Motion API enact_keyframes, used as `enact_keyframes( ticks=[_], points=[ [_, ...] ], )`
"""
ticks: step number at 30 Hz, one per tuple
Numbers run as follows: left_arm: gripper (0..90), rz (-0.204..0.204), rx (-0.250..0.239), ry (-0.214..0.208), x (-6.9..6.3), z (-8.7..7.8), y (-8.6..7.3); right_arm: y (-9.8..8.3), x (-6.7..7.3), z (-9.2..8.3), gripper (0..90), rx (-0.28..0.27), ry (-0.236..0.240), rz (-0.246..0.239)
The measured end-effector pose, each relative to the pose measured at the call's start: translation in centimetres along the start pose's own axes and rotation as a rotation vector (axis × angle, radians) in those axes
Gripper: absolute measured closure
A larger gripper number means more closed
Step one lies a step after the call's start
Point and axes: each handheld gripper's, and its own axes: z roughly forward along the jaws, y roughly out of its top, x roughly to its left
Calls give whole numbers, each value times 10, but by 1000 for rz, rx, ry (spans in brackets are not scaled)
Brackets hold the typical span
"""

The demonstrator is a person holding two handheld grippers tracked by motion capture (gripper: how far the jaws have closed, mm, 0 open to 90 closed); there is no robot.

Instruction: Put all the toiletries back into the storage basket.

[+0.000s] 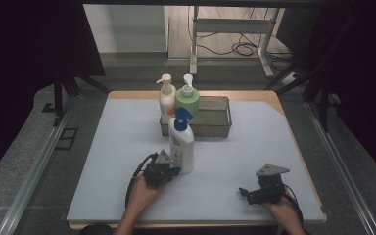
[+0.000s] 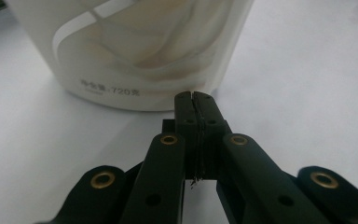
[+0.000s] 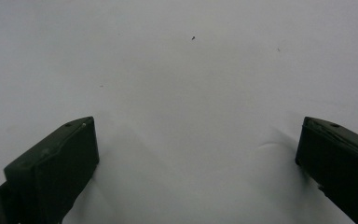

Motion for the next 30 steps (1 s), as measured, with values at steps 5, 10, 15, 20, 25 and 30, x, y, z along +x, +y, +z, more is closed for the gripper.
enact_keyframes(
  ticks=[5,10,15,20,25,30],
  points=[
    [888,5,-5,-4,-5,5,3,0,0,0,0,0,0,0],
    [876,20,0,-8,-8,10,4,0,0,0,0,0,0,0],
    [848,27,0,-8,-9,6,3,0,0,0,0,1,0,0],
    [797,28,-16,-1,-11,0,2,0,0,0,0,3,0,-1],
    [721,29,-23,16,-12,-6,-1,1,0,0,0,5,3,-3],
    [667,30,-26,47,-13,-12,-5,2,0,-1,0,7,10,-12]
  ],
)
